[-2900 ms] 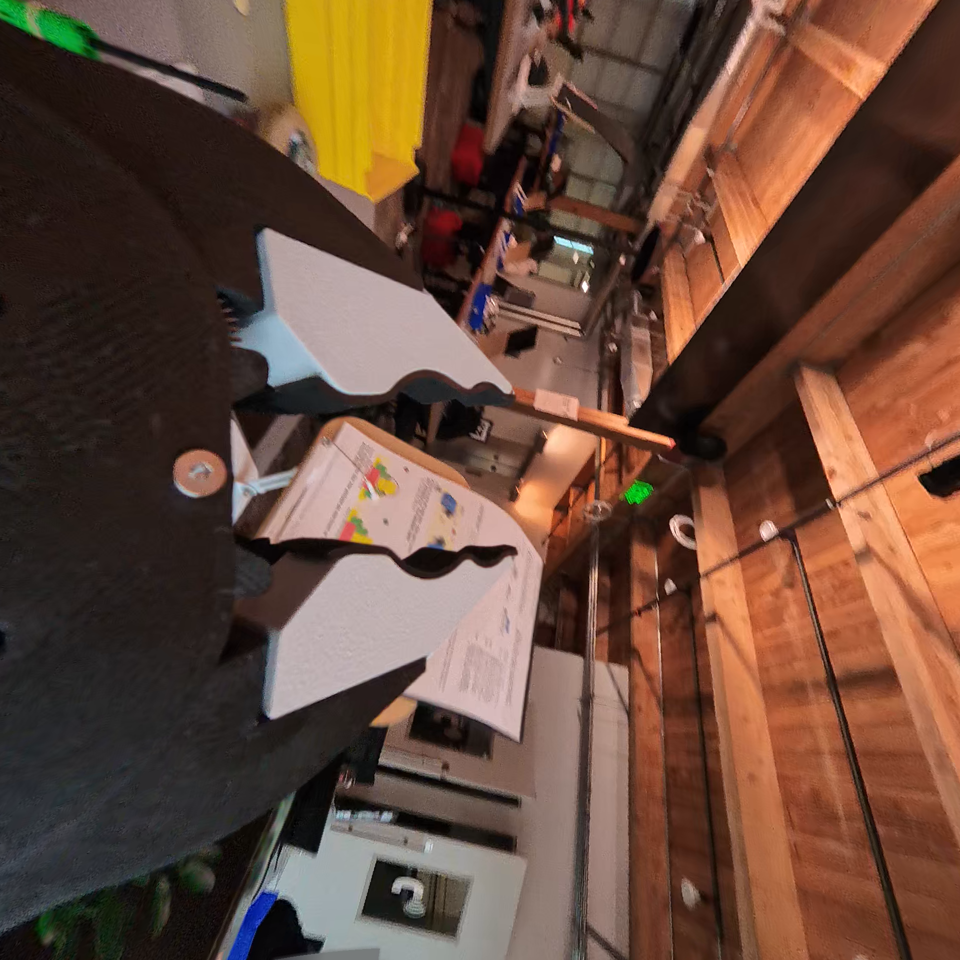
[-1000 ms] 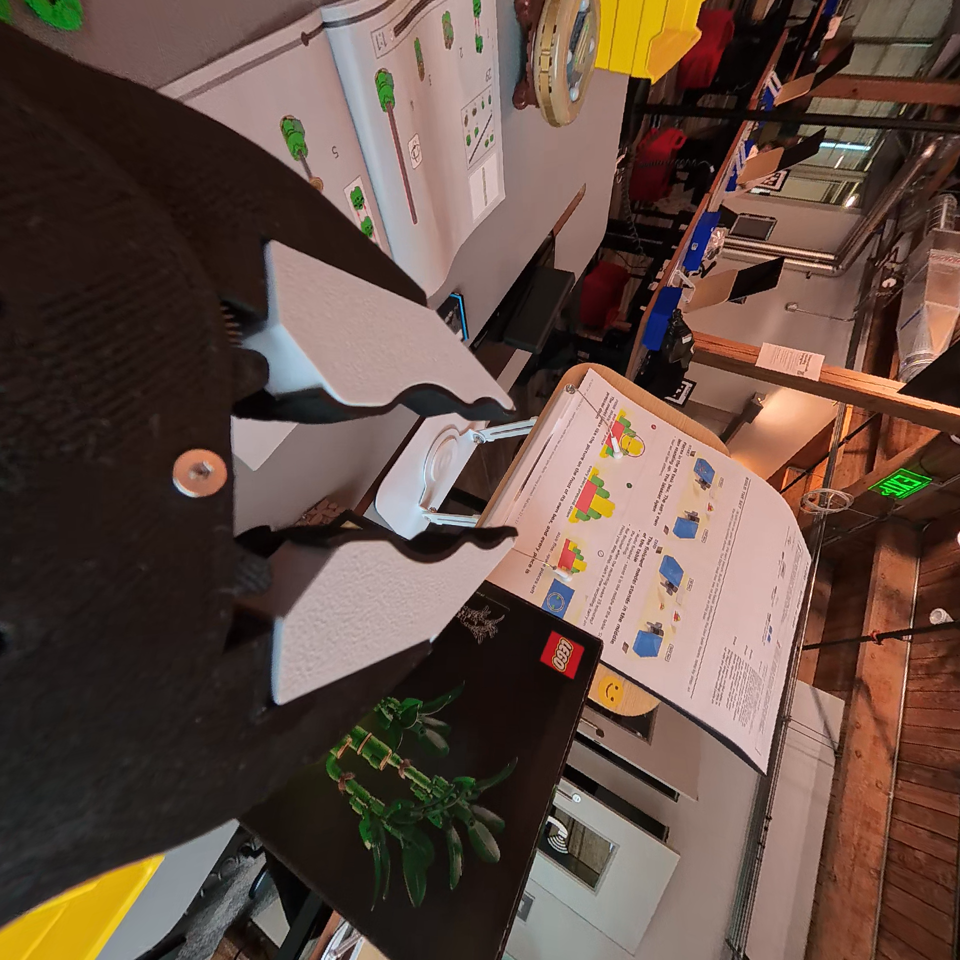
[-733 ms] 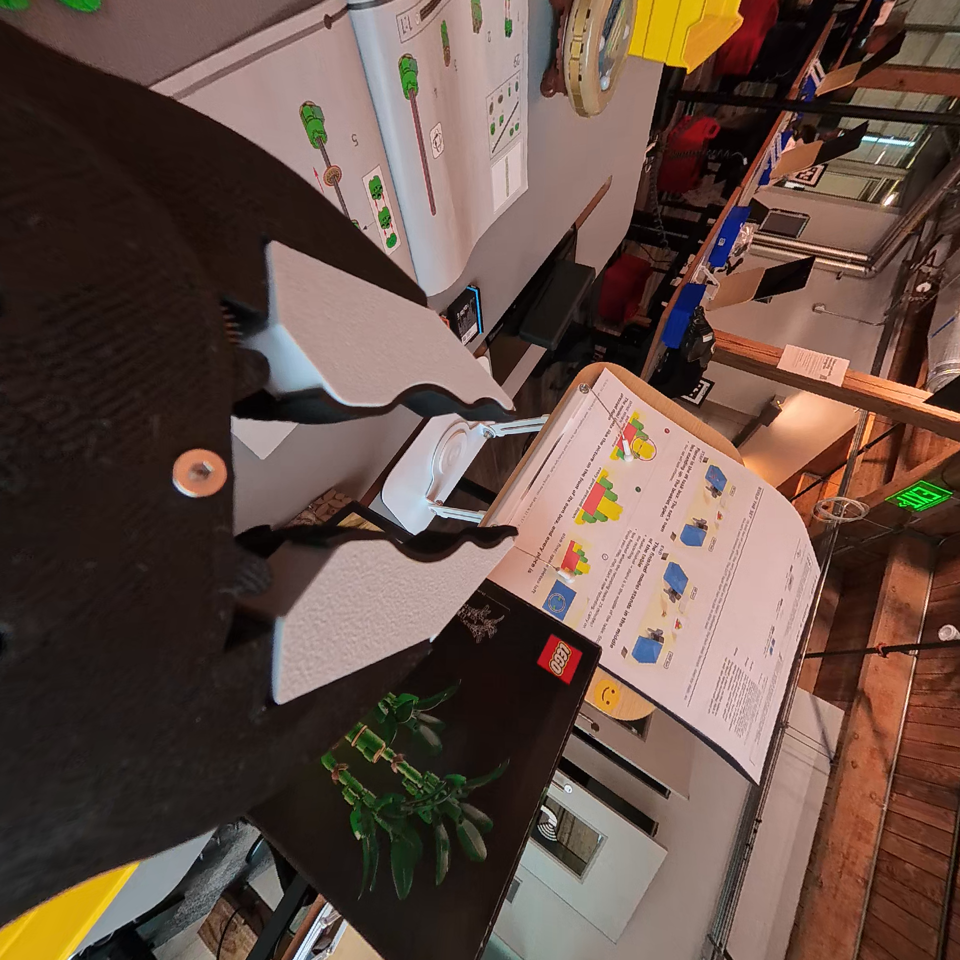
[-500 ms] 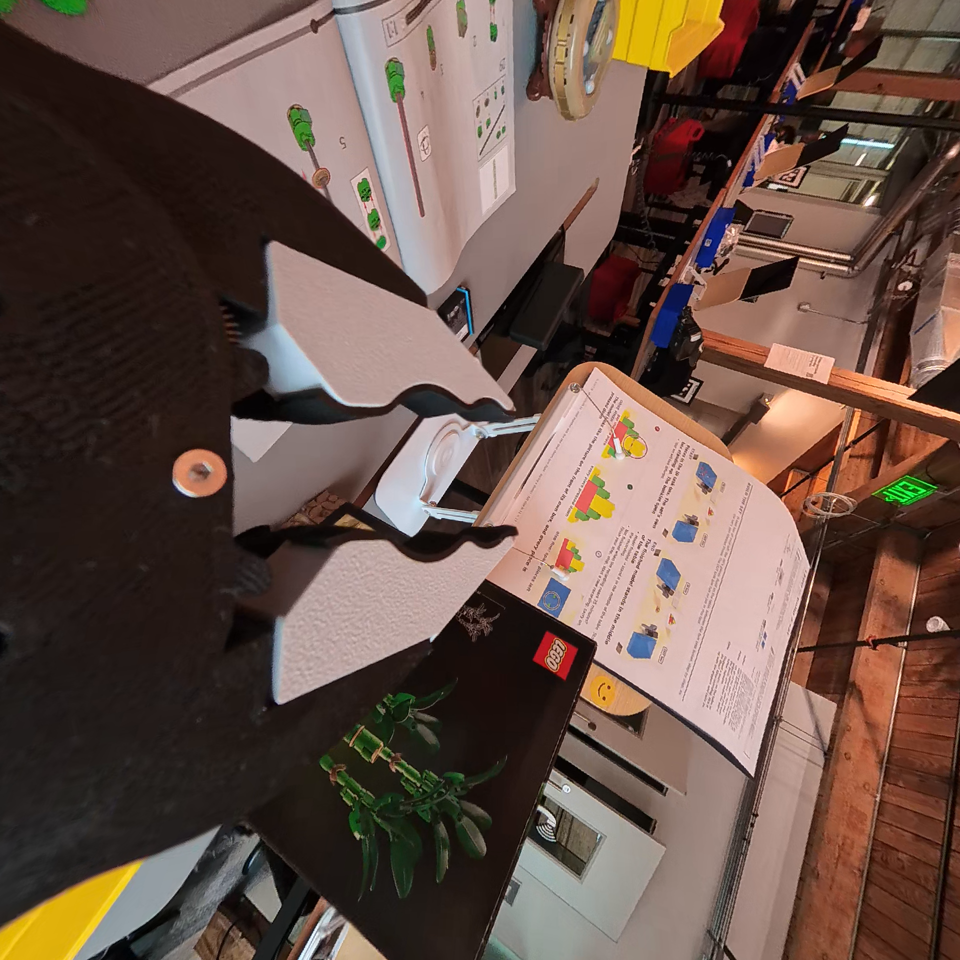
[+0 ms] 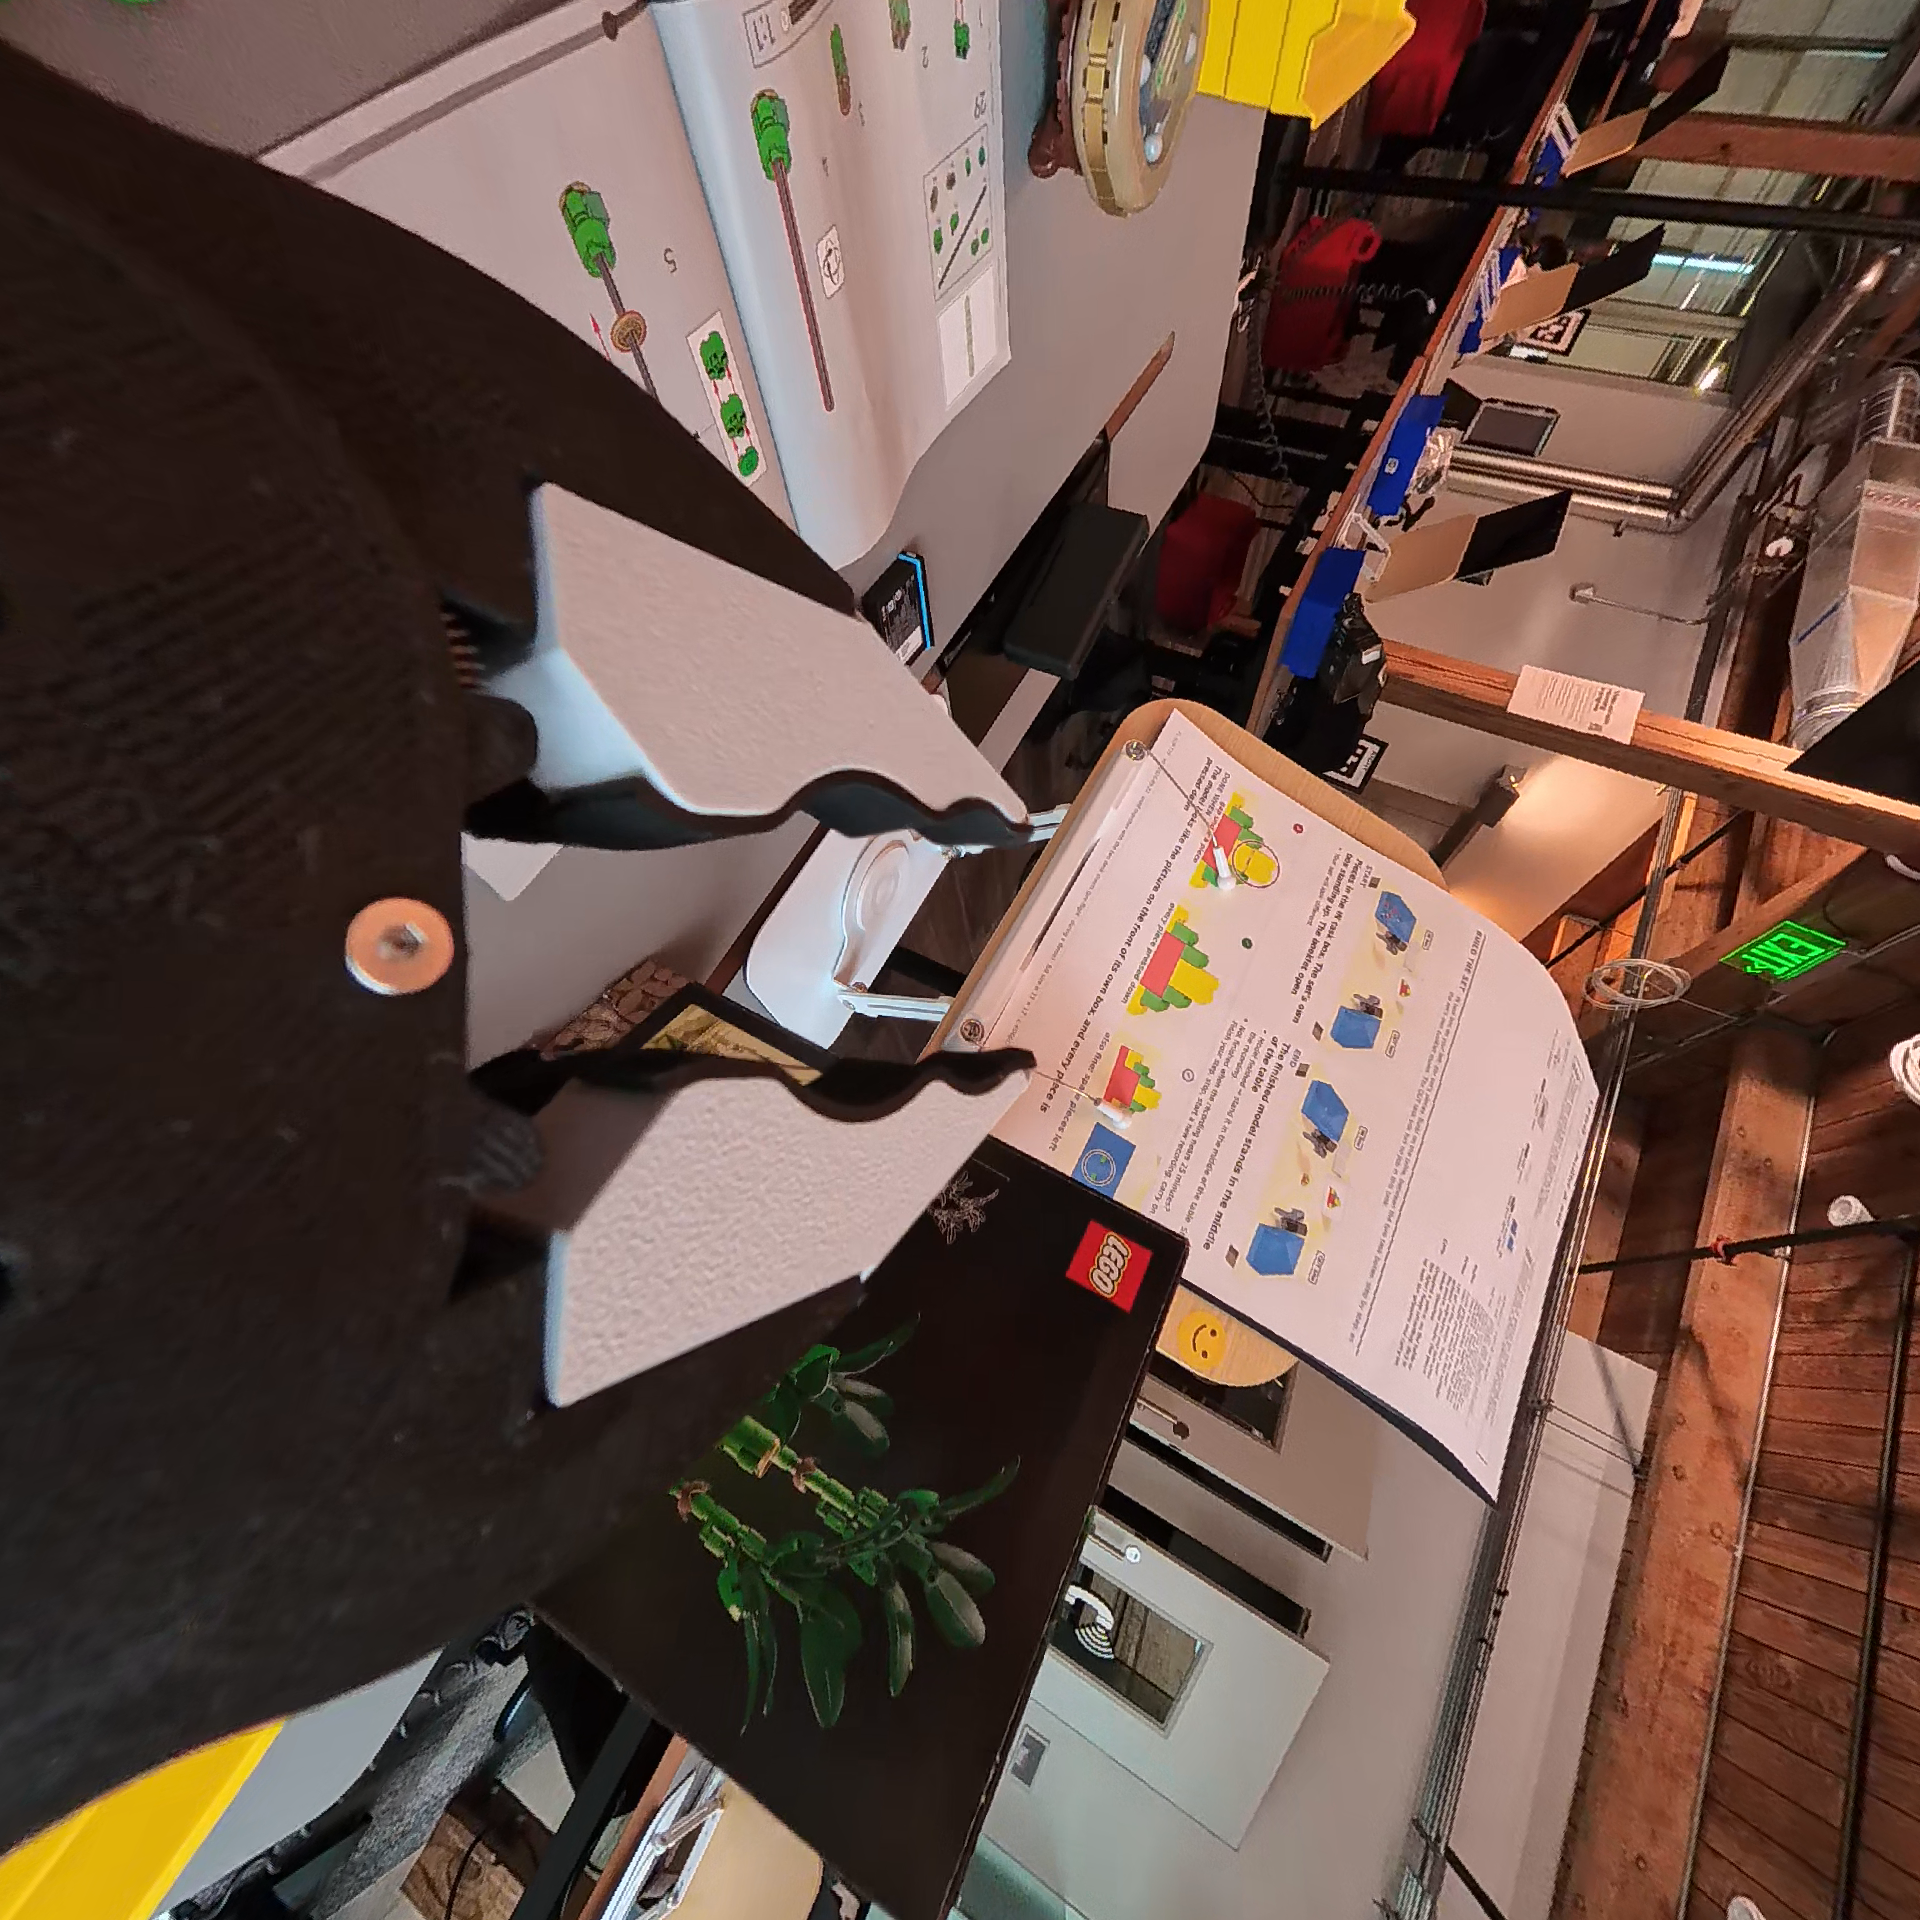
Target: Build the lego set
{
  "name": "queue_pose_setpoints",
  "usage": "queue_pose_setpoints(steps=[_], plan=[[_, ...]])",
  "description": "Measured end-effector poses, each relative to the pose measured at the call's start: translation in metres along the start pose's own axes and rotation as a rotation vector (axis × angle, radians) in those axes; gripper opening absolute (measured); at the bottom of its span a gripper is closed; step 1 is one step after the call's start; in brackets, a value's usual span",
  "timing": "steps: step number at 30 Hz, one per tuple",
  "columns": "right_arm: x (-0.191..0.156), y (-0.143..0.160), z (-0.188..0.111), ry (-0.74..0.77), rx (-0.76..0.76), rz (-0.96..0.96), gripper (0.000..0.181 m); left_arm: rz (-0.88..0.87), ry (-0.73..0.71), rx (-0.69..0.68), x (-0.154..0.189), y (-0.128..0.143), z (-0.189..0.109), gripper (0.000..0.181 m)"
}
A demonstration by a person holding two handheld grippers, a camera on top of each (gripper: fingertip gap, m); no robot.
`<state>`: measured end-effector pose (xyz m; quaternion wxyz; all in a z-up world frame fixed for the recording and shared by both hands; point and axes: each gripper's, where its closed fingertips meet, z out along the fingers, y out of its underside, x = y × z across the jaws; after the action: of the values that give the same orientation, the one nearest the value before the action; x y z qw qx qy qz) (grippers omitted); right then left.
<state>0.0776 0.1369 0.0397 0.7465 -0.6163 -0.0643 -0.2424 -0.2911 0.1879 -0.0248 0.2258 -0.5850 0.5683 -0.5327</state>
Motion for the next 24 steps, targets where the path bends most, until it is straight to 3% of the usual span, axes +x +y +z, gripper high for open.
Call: queue_pose_setpoints(steps=[15, 19, 24], plan=[[0.003, 0.003, -0.003, 0.002, -0.01, -0.012, 0.032, -0.022, -0.06, 0.027, -0.013, -0.003, -0.023, 0.015], [0.004, -0.008, -0.008, 0.04, 0.037, -0.079, 0.01, -0.016, -0.058, 0.028, -0.011, -0.005, -0.022, 0.015], [0.015, -0.03, -0.019, 0.165, 0.112, -0.183, 0.0, -0.004, -0.06, 0.014, -0.009, -0.005, -0.022, 0.015]])
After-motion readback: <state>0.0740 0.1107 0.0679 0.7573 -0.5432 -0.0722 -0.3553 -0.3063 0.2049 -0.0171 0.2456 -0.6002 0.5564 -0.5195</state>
